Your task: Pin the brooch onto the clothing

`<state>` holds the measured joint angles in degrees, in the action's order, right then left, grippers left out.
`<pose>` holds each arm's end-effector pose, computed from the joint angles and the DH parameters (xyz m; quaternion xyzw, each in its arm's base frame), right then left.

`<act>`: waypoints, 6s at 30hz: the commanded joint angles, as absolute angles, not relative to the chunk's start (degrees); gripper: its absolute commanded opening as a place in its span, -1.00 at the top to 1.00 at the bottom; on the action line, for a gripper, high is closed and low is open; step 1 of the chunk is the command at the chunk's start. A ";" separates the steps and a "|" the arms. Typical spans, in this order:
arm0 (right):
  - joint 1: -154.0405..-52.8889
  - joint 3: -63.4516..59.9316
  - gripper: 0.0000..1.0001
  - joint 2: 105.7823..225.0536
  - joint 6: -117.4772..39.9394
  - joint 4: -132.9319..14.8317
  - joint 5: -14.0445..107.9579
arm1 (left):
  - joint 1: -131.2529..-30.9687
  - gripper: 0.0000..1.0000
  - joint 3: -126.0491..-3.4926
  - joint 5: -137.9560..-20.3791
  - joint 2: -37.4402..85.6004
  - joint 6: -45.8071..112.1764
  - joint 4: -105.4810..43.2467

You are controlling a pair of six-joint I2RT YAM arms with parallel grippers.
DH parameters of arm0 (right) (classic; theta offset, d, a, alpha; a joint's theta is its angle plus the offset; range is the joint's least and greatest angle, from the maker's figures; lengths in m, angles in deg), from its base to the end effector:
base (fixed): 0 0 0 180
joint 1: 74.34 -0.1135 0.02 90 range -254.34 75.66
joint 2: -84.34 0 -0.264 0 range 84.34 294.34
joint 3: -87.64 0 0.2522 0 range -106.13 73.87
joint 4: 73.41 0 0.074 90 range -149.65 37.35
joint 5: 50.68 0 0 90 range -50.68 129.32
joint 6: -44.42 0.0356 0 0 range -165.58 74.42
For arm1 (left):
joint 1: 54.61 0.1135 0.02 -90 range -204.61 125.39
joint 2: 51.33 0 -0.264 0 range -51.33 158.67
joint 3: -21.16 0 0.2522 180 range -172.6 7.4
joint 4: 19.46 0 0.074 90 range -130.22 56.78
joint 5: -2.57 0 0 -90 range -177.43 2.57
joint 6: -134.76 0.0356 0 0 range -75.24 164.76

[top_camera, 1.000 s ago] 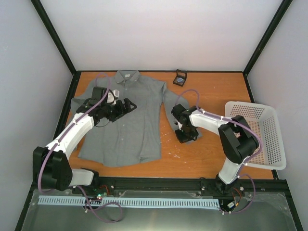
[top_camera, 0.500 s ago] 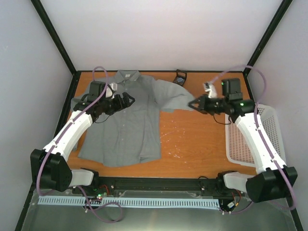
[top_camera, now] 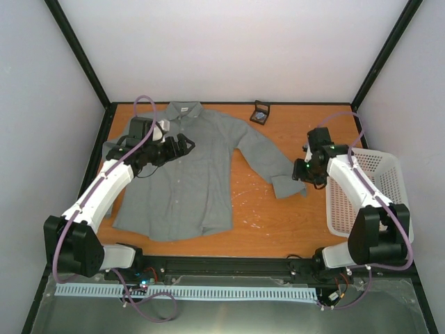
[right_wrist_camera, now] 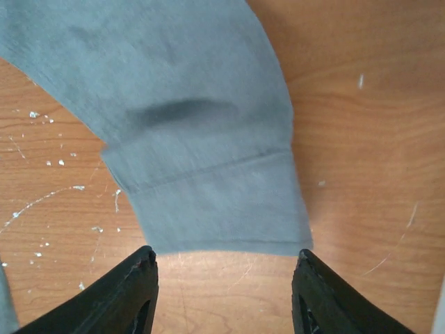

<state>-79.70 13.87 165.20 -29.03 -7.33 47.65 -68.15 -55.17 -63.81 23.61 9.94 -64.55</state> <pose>0.2583 0.0294 0.2385 0.0856 0.9830 0.0983 0.1296 0.2695 -0.0796 0.3009 -0.0871 0.8994 -0.3293 0.2740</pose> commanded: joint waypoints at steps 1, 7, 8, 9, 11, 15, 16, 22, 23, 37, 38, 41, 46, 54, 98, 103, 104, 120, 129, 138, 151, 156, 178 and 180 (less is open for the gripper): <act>-84.49 9.01 -0.06 168.45 -33.93 -6.17 38.95 | -68.15 -1.00 -58.08 -63.95 23.80 11.29 -65.00; -92.39 5.96 -0.28 180.99 -37.63 -8.67 46.41 | -68.14 -1.00 -58.70 -62.78 25.01 10.95 -64.51; -92.89 5.34 -0.29 183.20 -37.92 -8.31 45.01 | -68.15 -0.99 -58.96 -62.67 25.07 10.86 -64.44; -93.04 4.67 -0.29 185.00 -37.73 -7.48 43.43 | -68.15 -0.99 -59.22 -62.68 25.09 10.84 -64.42; -93.11 4.75 -0.29 187.03 -37.35 -6.96 43.29 | -68.11 -1.00 -59.56 -62.68 25.09 10.84 -64.59; -93.12 10.62 -0.22 185.99 -34.77 -10.66 46.97 | -68.14 -1.00 -59.26 -63.50 24.56 11.18 -65.16; -93.07 11.88 -0.16 186.28 -34.54 -11.43 48.25 | -68.15 -0.99 -59.03 -63.67 24.53 11.25 -65.23; -94.53 17.54 0.41 186.80 -33.81 -13.63 58.19 | -68.06 -1.00 -58.42 -64.43 24.31 11.77 -65.50; -95.20 18.62 0.43 186.22 -33.85 -14.01 61.19 | -68.01 -1.00 -58.38 -64.66 24.27 11.80 -65.62; -108.83 4.55 0.17 183.78 -37.12 -13.05 88.43 | -68.02 -0.99 -57.91 -64.37 24.60 12.40 -66.27; -107.93 3.54 0.08 182.70 -35.52 -13.81 86.56 | -68.02 -0.99 -58.06 -64.18 25.03 12.73 -65.62; -103.42 5.02 0.02 177.60 -29.23 -16.98 80.62 | -68.05 -1.00 -58.83 -61.52 28.01 13.79 -62.56; -93.52 10.30 -0.10 167.48 -25.61 -17.74 71.01 | -68.95 -0.93 -63.24 -54.68 39.51 11.99 -54.48; -90.03 8.37 -0.19 158.64 -31.73 -9.58 62.49 | -70.87 -0.50 -84.64 -51.98 65.58 5.31 -50.04; -117.52 -4.47 -0.66 191.04 -37.70 -20.41 69.14 | -58.05 -1.00 -63.17 -63.68 22.22 17.59 -69.48; -119.25 -6.52 -0.40 201.19 -35.71 -21.56 70.15 | -56.27 -0.99 -59.05 -68.98 11.07 16.46 -75.03; -119.25 -5.91 -0.32 201.89 -35.70 -21.43 68.64 | -56.24 -1.00 -58.47 -69.55 9.80 15.29 -75.65; -106.59 16.97 -0.20 182.78 -38.23 -21.40 64.13 | -55.17 -1.00 -50.53 -77.23 10.15 1.37 -70.11; -106.06 0.15 -0.42 174.43 -39.36 -12.68 66.03 | -31.20 -0.99 -47.30 -84.63 26.36 -0.94 -77.48; -102.98 7.61 -0.42 170.36 -39.78 -15.12 69.92 | -30.50 -0.63 -51.60 -86.60 42.98 18.30 -73.60; -100.40 7.47 -0.42 172.57 -40.58 -15.77 71.77 | -38.55 0.90 -49.88 -82.43 36.58 2.51 -81.91; -100.35 7.63 -0.42 173.31 -39.85 -16.75 72.72 | -38.62 0.96 -37.02 -80.28 28.42 -11.77 -83.21; -102.05 7.62 -0.38 182.20 -37.48 -18.73 74.46 | -46.66 -0.30 -51.19 -98.68 22.17 -4.98 -86.23; -104.24 4.27 -0.38 185.10 -37.90 -18.06 73.22 | -48.98 -0.45 -53.57 -95.72 21.95 -2.27 -82.67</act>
